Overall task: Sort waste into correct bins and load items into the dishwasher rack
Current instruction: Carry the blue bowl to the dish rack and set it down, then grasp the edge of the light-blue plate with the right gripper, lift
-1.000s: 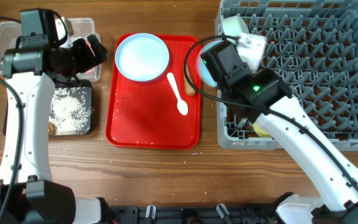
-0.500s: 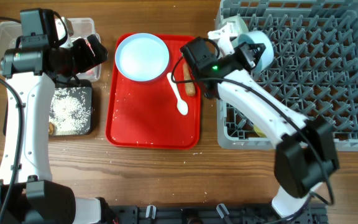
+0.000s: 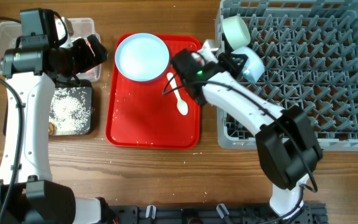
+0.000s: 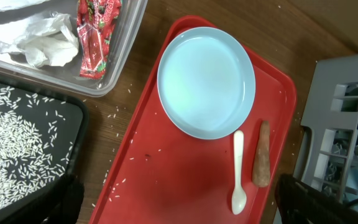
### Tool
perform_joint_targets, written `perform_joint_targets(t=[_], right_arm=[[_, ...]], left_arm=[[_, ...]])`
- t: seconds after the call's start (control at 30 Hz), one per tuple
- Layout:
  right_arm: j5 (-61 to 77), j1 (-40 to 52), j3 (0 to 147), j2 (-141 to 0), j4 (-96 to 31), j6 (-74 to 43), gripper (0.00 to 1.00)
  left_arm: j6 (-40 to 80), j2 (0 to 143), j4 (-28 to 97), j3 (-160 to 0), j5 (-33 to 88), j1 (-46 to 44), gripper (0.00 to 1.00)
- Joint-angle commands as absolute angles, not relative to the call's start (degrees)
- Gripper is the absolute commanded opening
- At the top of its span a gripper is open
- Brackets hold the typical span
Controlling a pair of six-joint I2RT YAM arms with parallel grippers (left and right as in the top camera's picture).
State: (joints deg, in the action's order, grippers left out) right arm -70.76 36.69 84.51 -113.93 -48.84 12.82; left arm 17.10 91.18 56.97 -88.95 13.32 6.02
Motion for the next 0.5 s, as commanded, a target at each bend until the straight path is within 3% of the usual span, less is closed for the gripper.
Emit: perform_joint_targets(t=[0.0,0.27,0.33,0.47], right_arm=[[-61.5,40.0,84.3,-114.6,-51.7,13.9,1.00],[-50.7,41.5,88.4,-108.0,-54.5,8.4,1.00],[-40.0,41.6,91.4,-104.1,-54.4,6.5,1.00],[-1.8,41.1,94.1,-98.4,-48.3,2.2,1.00]], left_arm=[[17.0,91.2,56.9,-89.3,13.4,6.3,1.00],[17.0,91.2,56.9,-89.3,13.4,6.3,1.00],[17.0,91.2,56.9,-89.3,13.4,6.3,1.00],[17.0,91.2,56.9,-89.3,13.4,6.3,1.00]])
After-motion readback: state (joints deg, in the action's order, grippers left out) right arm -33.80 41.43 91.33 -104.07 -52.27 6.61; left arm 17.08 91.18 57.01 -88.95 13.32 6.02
